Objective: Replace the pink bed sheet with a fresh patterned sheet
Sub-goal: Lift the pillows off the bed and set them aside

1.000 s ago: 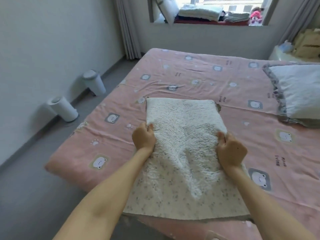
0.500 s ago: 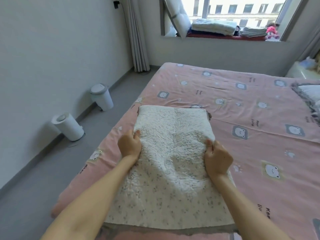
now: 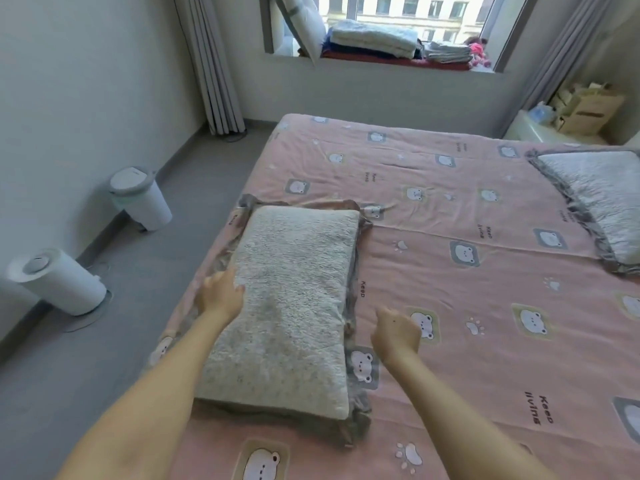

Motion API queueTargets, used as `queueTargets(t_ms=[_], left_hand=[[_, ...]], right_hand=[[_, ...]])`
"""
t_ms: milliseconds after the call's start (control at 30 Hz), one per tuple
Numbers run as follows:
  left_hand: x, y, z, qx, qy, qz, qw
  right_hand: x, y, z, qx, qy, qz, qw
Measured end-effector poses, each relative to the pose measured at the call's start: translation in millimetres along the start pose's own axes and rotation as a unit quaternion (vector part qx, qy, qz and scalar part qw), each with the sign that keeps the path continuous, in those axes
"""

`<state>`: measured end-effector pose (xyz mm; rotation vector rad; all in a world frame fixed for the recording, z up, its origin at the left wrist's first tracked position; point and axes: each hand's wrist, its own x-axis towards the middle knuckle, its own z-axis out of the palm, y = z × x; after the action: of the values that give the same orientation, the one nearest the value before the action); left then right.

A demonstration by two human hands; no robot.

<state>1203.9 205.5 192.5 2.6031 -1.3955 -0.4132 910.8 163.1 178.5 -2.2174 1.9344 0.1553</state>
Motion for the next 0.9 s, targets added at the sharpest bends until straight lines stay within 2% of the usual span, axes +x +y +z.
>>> queueTargets(t_ms=[133, 400, 567, 833, 900], left_hand=[[-12, 17, 19, -0.017, -0.023, 0.002, 1.000], [-75, 167, 48, -0.051, -0.044, 0.143, 0.987], [-150, 290, 82, -0.057, -0.057, 0.236, 0.968], [-281, 459, 134, -0.067, -0.053, 0.275, 0.958], [-306, 487, 145, -0.080, -0.064, 0.291, 0.951]], right_hand=[[-14, 33, -7, 0.029, -0.008, 0.038, 0.999], [-63, 168, -52, 0.078, 0.037, 0.114, 0.990], [-114, 309, -71, 0.091, 0.065, 0.174, 0.978], [-195, 520, -68, 0.117, 0.066, 0.234, 0.963], [-206, 551, -65, 0.118, 0.058, 0.256, 0.958]])
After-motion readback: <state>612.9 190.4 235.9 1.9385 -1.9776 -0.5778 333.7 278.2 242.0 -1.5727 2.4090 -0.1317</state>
